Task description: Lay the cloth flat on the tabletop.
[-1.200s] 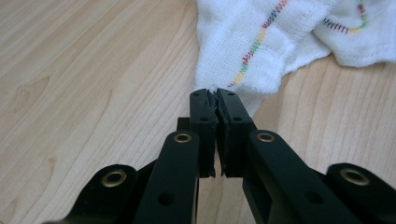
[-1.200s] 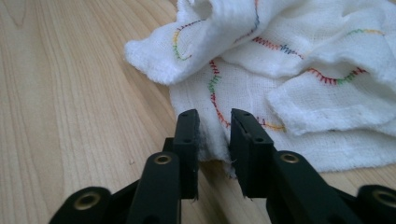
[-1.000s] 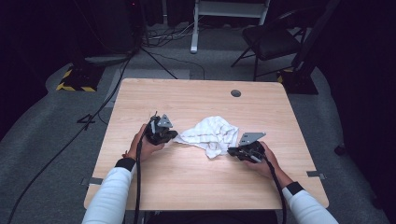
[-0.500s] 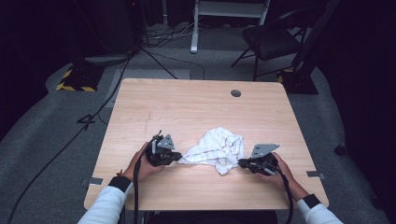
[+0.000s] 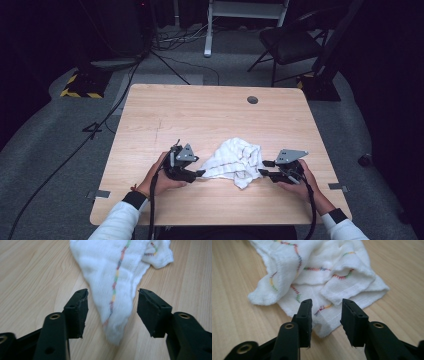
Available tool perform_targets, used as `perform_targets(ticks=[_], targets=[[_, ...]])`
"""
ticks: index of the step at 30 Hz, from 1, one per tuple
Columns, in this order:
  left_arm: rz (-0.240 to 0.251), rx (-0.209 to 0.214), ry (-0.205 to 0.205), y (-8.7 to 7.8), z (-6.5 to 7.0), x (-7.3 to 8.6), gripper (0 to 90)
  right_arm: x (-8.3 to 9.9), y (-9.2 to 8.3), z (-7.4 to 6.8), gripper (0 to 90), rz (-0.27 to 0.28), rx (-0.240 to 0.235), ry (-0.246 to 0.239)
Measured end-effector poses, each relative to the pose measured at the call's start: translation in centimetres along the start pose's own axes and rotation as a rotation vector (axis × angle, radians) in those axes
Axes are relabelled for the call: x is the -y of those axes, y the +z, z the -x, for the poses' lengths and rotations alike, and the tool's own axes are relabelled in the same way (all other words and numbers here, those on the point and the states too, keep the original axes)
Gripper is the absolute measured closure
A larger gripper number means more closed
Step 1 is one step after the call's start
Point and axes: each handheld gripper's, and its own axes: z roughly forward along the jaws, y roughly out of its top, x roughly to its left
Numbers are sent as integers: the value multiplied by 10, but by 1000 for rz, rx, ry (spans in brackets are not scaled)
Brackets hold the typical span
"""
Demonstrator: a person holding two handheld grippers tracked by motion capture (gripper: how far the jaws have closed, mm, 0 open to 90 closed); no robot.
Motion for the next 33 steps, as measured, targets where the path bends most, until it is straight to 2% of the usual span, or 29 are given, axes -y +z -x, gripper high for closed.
perform_targets(ticks=[6,9,12,15,18,20,22,24,28,33], targets=[[-21,27,85,29,11,-34,317,-7,2,8,569,28,29,24],[-53,50,127,49,19,-51,281,-9,10,10,566,18,31,23],[-73,42,184,67,27,-62,282,-12,20,10,557,4,18,26],[-99,12,199,84,30,-68,305,-15,30,11,551,-12,1,25],[-115,-12,216,92,28,-71,459,-15,39,12,558,-47,20,27],[-109,10,213,91,23,-70,581,-16,42,13,581,-56,17,33],[-90,8,205,86,17,-68,710,-16,42,14,652,-61,16,26],[-63,17,186,78,9,-66,802,-17,41,13,735,-66,21,18],[-12,4,136,60,-8,-60,858,-16,36,14,823,-71,59,0],[-19,-46,79,39,-29,-44,869,-14,24,21,842,-48,98,19]])
